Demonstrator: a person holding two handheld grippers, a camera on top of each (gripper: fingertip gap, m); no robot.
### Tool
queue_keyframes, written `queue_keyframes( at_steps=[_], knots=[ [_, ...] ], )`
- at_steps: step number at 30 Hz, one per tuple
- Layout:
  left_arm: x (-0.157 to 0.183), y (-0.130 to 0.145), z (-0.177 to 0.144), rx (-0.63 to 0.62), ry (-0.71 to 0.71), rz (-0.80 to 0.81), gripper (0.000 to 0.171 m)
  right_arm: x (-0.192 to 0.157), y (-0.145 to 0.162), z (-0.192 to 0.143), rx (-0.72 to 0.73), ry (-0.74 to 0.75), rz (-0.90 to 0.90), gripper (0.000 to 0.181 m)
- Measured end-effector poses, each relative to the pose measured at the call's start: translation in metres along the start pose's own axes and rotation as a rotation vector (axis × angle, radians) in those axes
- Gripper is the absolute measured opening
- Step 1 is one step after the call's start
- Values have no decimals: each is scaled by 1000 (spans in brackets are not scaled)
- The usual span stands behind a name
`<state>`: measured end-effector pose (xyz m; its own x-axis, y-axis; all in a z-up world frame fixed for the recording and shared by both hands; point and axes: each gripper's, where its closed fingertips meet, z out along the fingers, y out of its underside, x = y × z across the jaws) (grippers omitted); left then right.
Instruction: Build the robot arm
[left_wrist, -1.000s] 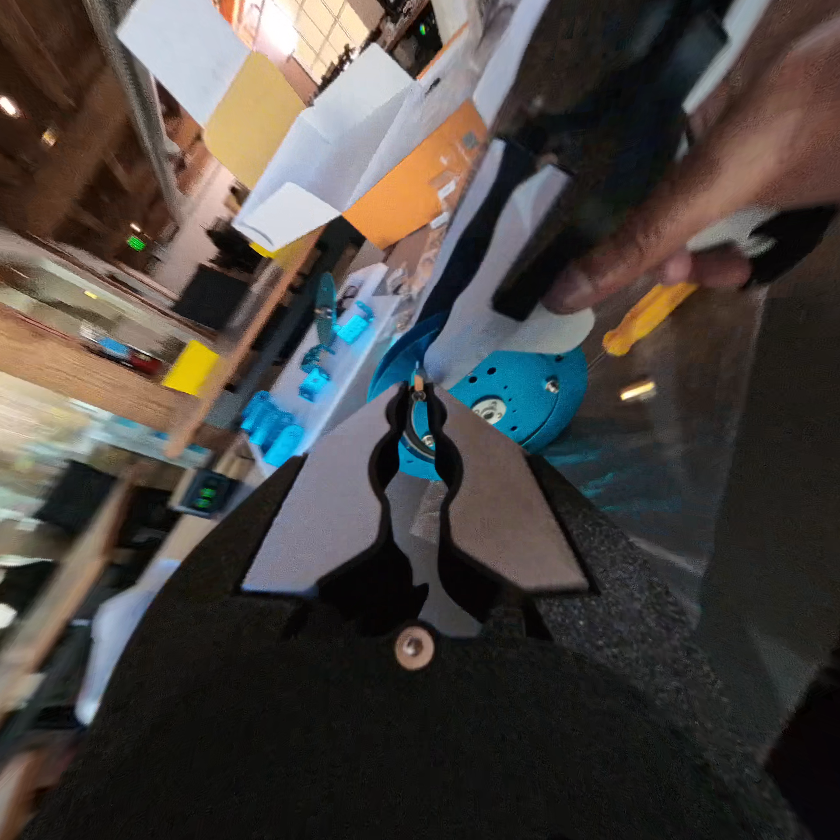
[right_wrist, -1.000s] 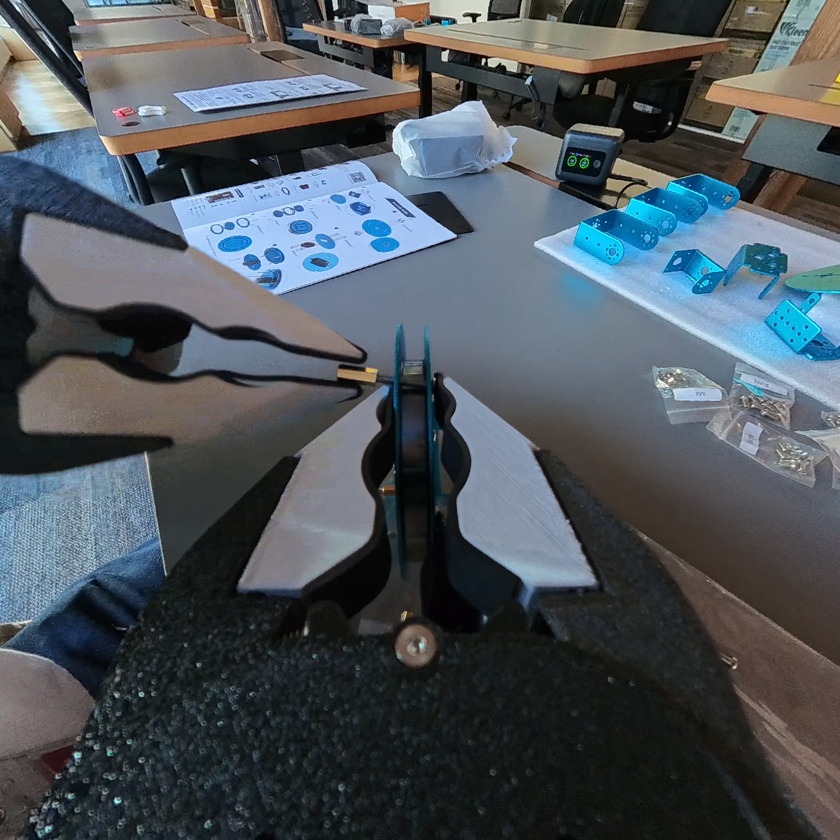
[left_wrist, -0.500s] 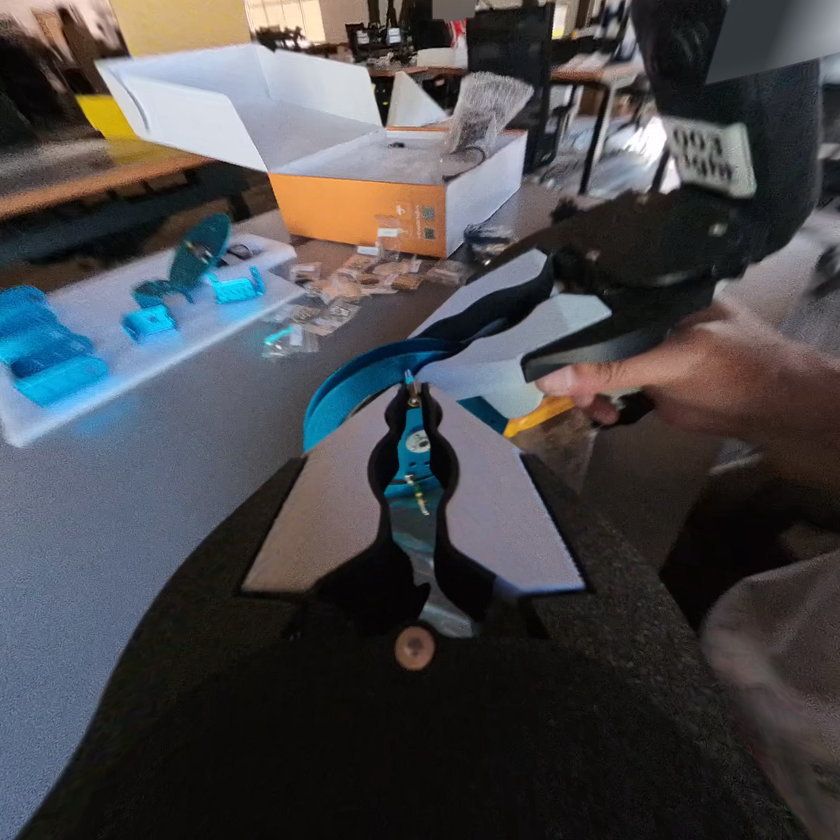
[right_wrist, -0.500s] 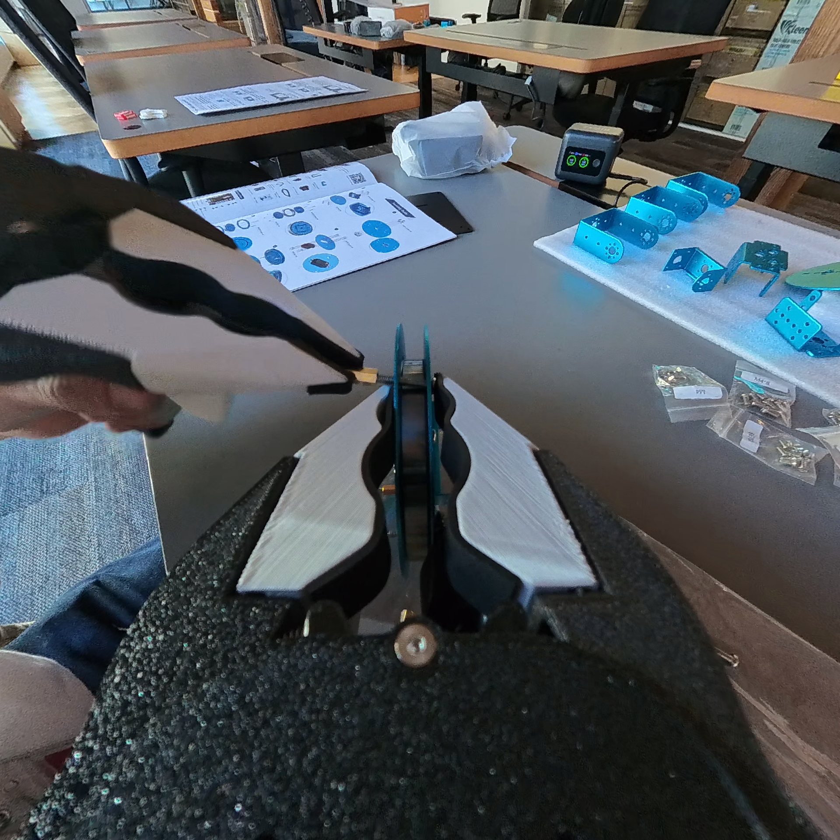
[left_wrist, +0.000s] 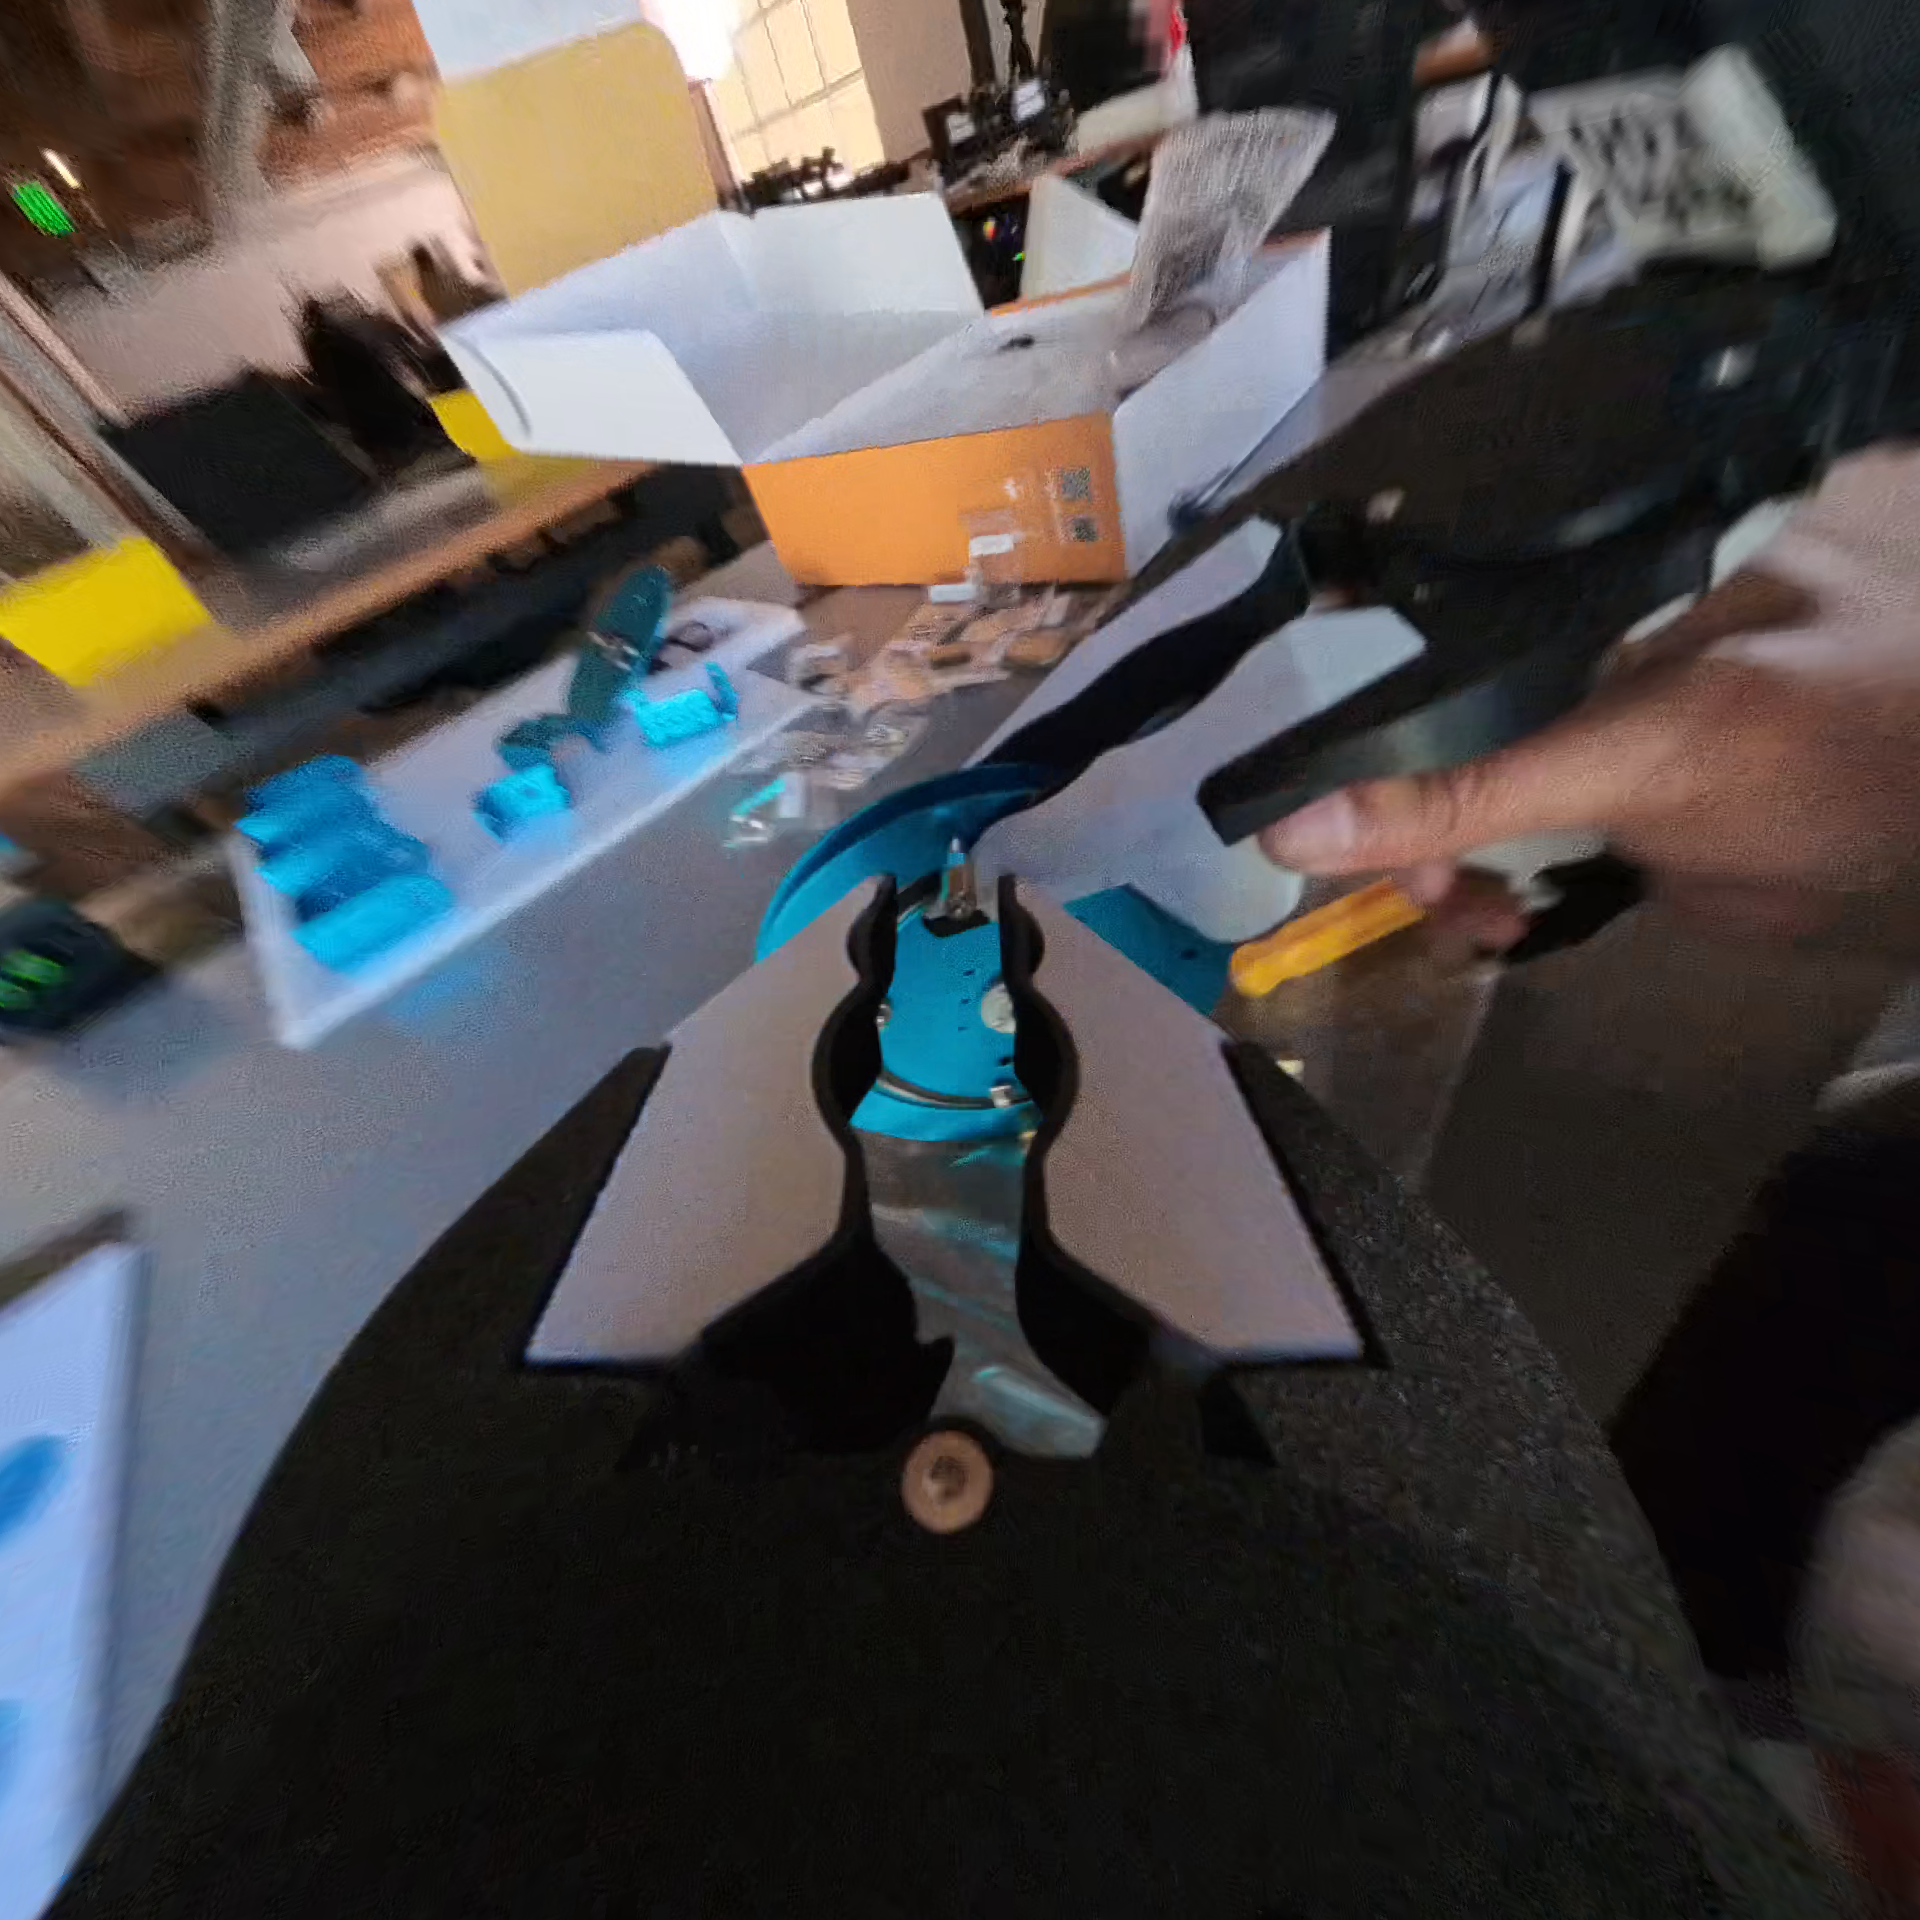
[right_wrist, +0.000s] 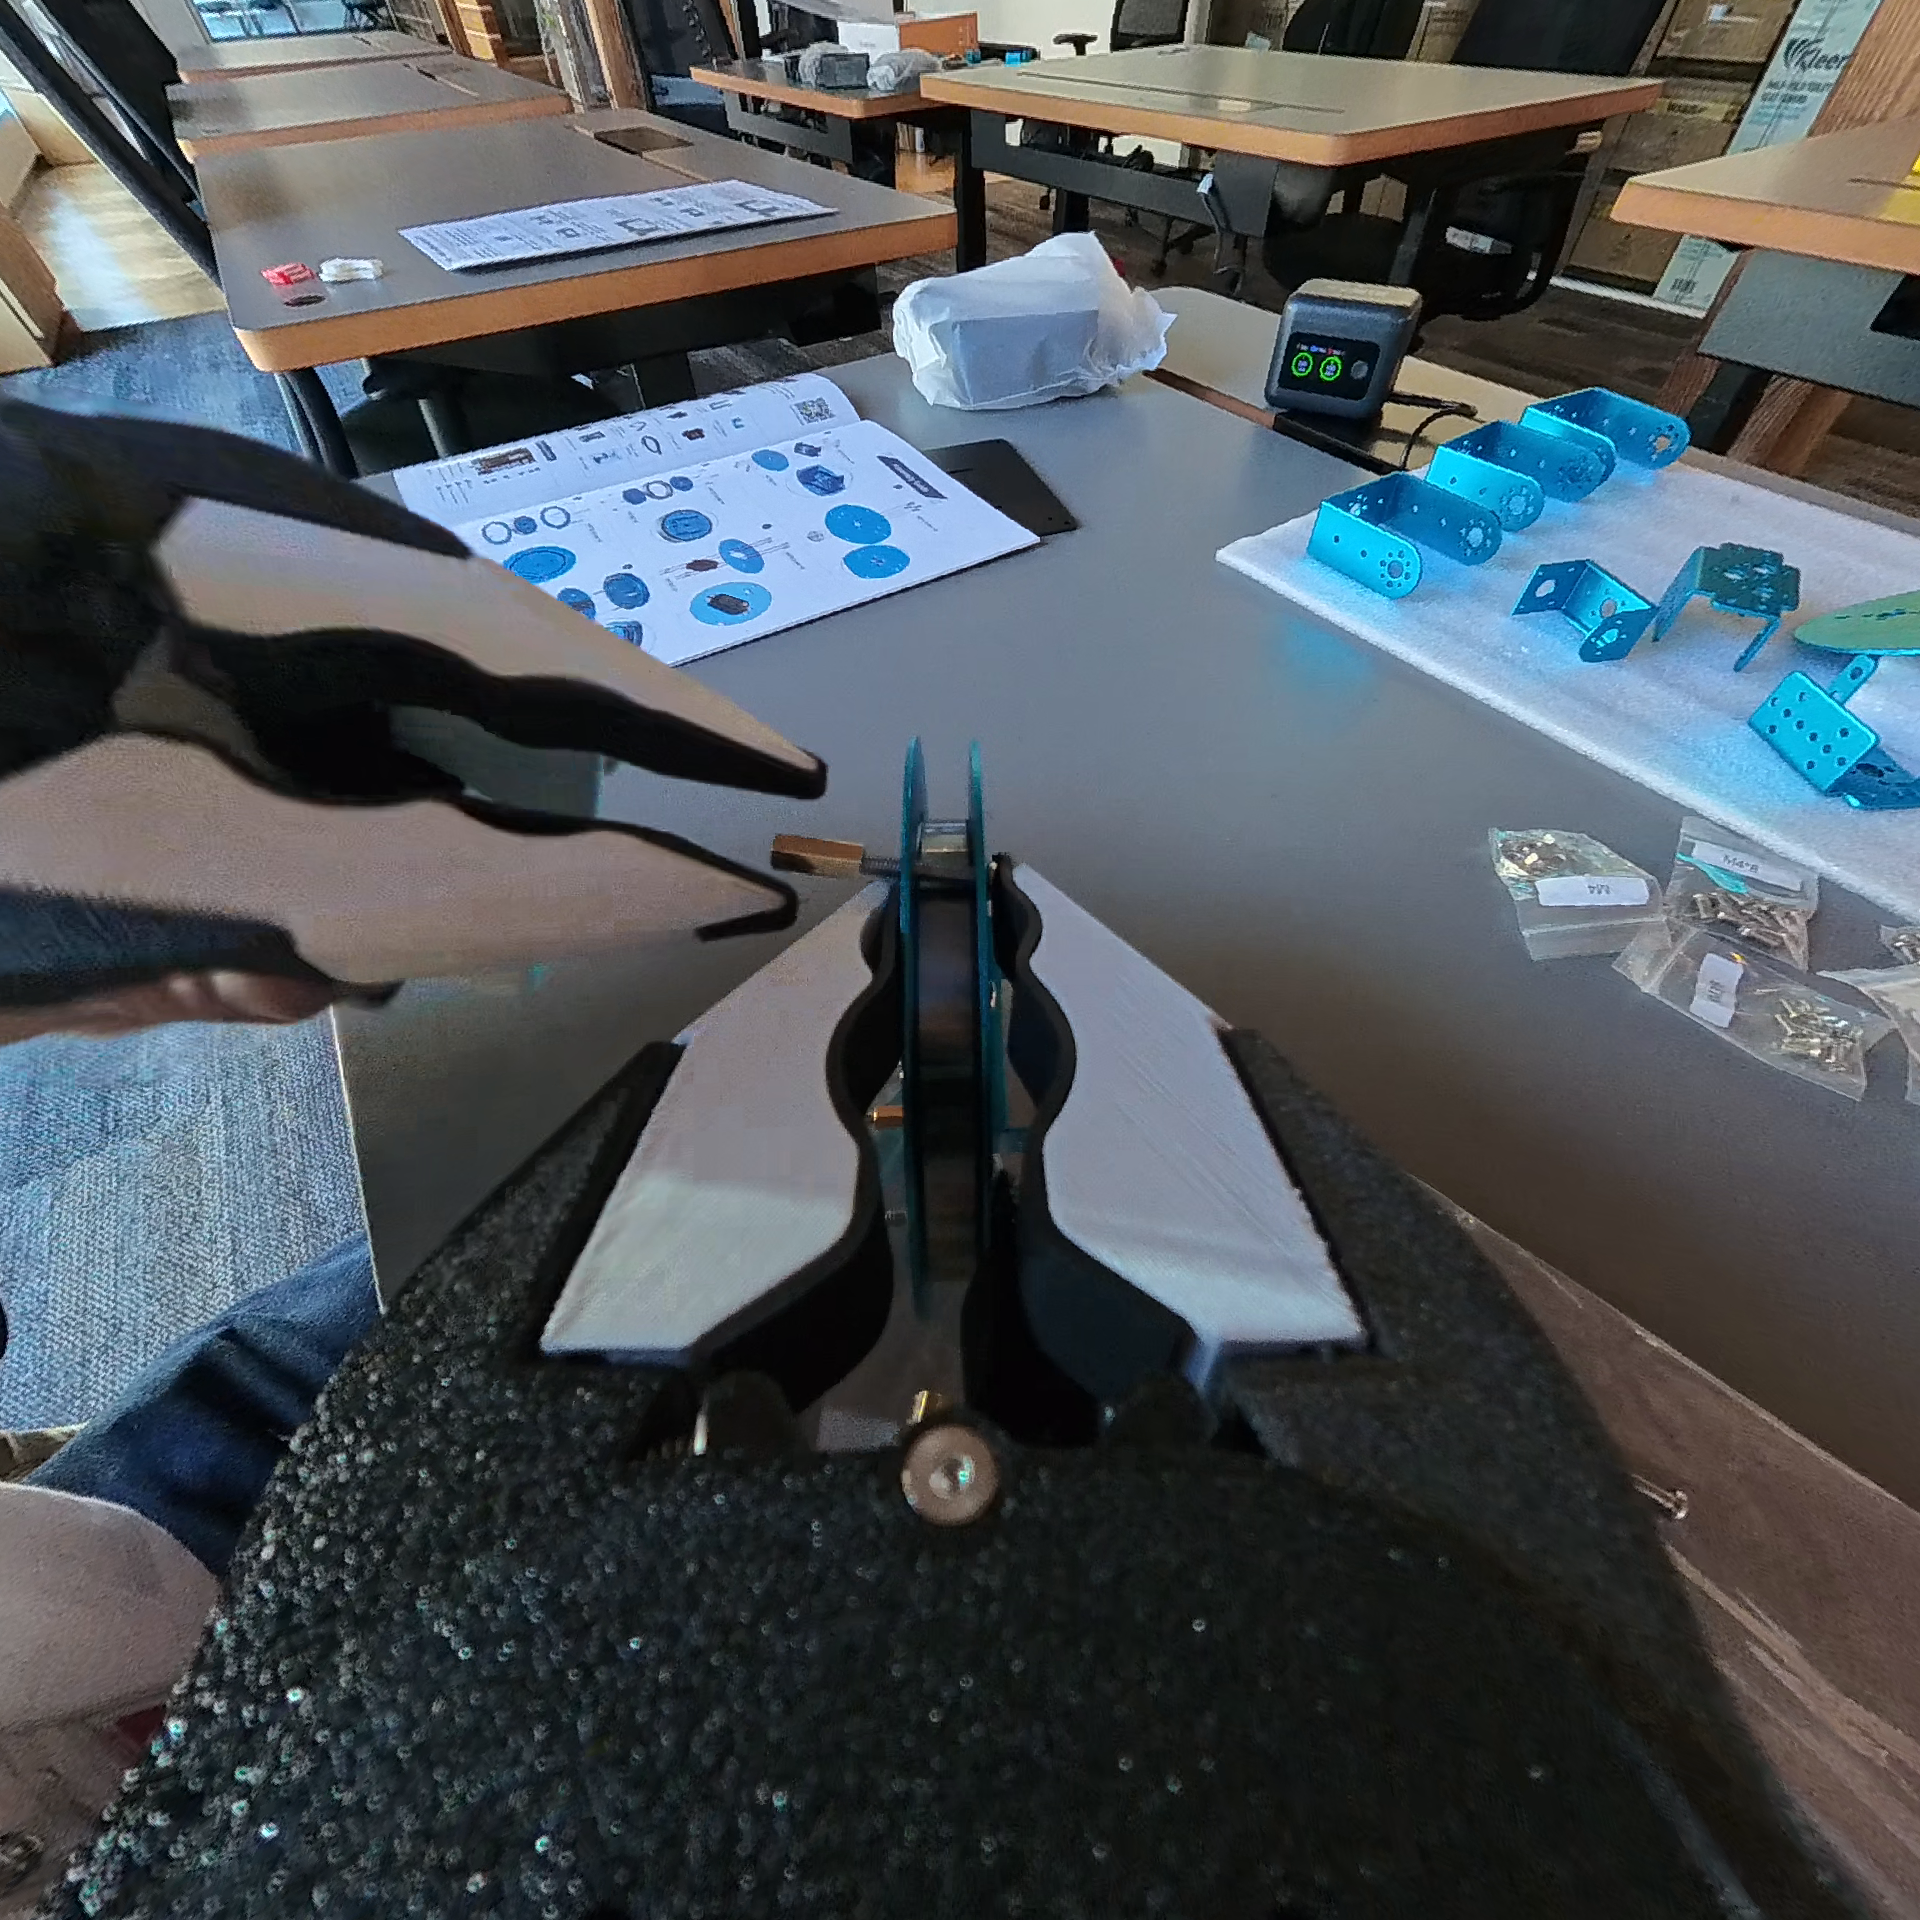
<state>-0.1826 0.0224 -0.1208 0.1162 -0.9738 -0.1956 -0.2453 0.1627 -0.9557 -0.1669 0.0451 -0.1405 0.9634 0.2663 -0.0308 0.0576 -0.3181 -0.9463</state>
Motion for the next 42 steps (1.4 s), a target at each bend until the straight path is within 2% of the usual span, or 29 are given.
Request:
queue_keyframes(
  at_steps=[3, 5, 8, 15, 20, 22, 23, 24, 26, 28, 30, 33, 36, 37, 38, 39, 42],
  knots=[
    [3, -7, -1, 94, 190, -481, 17, 0, 0, 0, 2, -1, 1, 15],
    [-2, -7, 1, 125, 237, -657, 9, 0, 0, 0, 1, -3, 2, 15],
    [-4, -6, 3, 139, 240, -687, 4, 0, 0, 0, 2, -3, 4, 15],
    [-4, -4, 6, 102, 196, -598, 6, 0, 0, -1, 4, -5, 5, 15],
    [-5, -3, 7, 87, 222, -666, 6, 0, 0, -1, 4, -7, 5, 15],
    [-5, 3, 8, 60, 218, -690, 17, -1, 0, -1, 4, -8, 4, 15],
    [-3, 3, 8, 66, 233, -703, 16, -1, 0, 0, 3, -9, 4, 15],
    [-1, 0, 6, 89, 247, -724, 6, -1, 0, 0, 4, -10, 4, 15],
    [-2, 0, 7, 101, 228, -735, 6, -1, 0, 0, 3, -8, 2, 15],
    [-2, 1, 7, 103, 188, -669, 5, -1, 0, 0, 4, -9, 6, 15],
    [-1, 3, 8, 73, 104, -422, 4, 0, 1, -1, 3, -6, 5, 15],
    [-2, 5, 8, -16, -78, 255, 4, -1, 1, -1, 3, -12, 10, 15],
    [-4, 7, 7, -96, -266, 1147, 4, -1, 2, -1, -1, -10, 3, 14],
    [-4, 7, 8, -107, -284, 1281, 4, -1, 2, -1, -1, -6, 7, 14],
    [-5, 7, 8, -114, -271, 1258, 5, 0, 2, -1, 1, -8, 14, 14],
    [-4, 6, 9, -114, -243, 1146, 5, 0, 2, -2, 2, -13, 21, 14],
    [-3, 8, 9, -98, -162, 707, 6, 1, 2, -2, 3, -15, 23, 14]
  ],
)
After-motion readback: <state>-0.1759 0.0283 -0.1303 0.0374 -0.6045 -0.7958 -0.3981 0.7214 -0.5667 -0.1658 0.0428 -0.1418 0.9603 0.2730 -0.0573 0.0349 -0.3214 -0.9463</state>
